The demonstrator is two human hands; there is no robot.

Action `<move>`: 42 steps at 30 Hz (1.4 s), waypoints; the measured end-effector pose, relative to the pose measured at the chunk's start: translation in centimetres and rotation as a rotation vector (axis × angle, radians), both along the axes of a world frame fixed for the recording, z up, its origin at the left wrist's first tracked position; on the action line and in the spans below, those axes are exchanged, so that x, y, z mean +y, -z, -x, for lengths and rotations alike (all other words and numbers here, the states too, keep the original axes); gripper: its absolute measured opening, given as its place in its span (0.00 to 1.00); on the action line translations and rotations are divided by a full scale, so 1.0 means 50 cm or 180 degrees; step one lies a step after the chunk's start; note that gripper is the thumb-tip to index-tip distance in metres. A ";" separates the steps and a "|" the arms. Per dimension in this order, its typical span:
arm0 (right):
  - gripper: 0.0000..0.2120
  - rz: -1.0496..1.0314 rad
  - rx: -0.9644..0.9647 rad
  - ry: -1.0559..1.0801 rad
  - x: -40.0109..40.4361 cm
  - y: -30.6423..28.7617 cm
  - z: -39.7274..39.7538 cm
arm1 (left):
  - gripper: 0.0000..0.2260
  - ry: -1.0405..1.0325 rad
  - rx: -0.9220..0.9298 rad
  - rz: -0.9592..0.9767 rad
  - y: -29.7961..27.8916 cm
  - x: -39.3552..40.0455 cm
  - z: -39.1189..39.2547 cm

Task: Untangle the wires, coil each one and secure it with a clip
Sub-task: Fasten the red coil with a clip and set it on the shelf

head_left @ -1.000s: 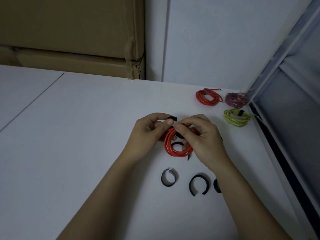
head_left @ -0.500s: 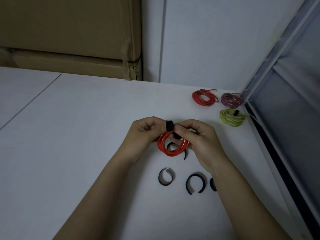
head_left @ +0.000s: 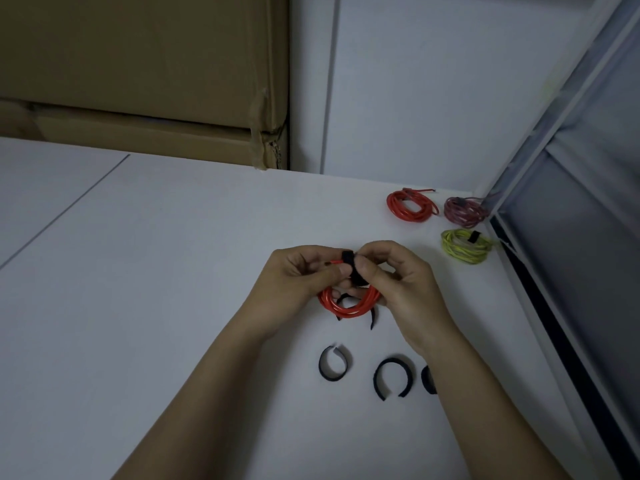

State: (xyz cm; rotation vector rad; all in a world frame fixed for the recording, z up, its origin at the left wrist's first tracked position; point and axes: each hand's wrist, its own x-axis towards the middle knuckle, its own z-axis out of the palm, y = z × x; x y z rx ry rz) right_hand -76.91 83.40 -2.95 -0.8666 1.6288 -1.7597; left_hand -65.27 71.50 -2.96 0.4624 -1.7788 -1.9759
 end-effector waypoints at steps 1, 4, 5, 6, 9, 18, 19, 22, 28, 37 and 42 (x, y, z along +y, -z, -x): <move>0.05 -0.0003 0.0102 -0.0042 0.001 0.002 0.003 | 0.08 -0.0086 -0.0008 -0.0019 0.001 0.001 0.001; 0.08 0.0039 0.0632 -0.0120 0.001 0.008 0.006 | 0.06 -0.0333 -0.0056 0.0050 0.003 0.000 0.005; 0.08 0.0050 0.1029 -0.0083 0.001 0.012 0.009 | 0.06 -0.0385 -0.0068 0.0097 0.004 0.000 0.006; 0.08 0.0062 0.1438 -0.0047 0.001 0.015 0.011 | 0.06 -0.0430 -0.0079 0.0141 0.006 0.000 0.007; 0.12 0.0149 0.2383 0.0062 0.003 0.022 0.019 | 0.05 -0.0571 -0.0116 0.0339 0.010 -0.001 0.009; 0.11 -0.0573 0.3303 0.0008 0.004 0.028 0.029 | 0.08 -0.0583 -0.0230 0.0698 0.016 0.010 0.012; 0.09 -0.0506 0.3429 0.0045 0.003 0.027 0.029 | 0.09 -0.0579 -0.0204 0.0723 0.016 0.011 0.013; 0.11 -0.0105 0.4204 0.0327 0.000 0.019 0.027 | 0.09 -0.0579 -0.0137 0.0811 0.014 0.011 0.013; 0.11 0.0350 0.4496 0.0476 -0.004 0.010 -0.001 | 0.09 -0.0641 -0.0029 0.0711 0.016 0.002 0.014; 0.09 -0.0047 0.3160 0.0831 -0.006 -0.005 0.019 | 0.12 -0.0057 -0.0099 0.0971 0.006 0.025 0.012; 0.04 -0.0096 0.2504 0.0974 -0.012 -0.010 0.019 | 0.14 -0.0068 -0.0029 0.1209 0.005 0.037 0.012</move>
